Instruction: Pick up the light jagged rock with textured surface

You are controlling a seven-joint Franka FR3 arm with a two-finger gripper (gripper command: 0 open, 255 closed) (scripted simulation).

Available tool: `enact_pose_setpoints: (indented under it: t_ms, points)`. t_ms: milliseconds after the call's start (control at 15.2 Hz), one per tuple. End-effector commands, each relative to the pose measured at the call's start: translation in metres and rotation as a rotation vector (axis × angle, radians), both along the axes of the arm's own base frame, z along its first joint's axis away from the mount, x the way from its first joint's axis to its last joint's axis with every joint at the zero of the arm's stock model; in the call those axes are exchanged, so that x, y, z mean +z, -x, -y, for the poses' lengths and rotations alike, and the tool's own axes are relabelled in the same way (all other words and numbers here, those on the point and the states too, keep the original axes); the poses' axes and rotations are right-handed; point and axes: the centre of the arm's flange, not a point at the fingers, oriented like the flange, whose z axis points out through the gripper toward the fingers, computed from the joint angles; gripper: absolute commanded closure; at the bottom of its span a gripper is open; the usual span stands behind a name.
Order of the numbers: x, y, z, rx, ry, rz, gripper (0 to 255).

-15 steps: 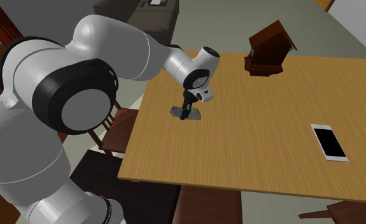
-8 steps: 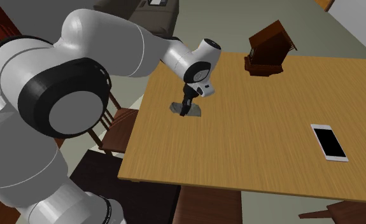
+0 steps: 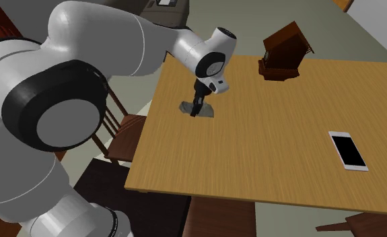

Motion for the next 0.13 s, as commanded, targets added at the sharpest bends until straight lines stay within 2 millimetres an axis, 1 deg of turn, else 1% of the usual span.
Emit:
enact_pose_setpoints:
  t_ms: [0, 66]
  points:
    - [0.0068, 0.0022, -0.0002, 0.0, 0.0, 0.0, 255]
    - [0.0068, 0.0021, -0.0002, 0.0, 0.0, 0.0, 255]
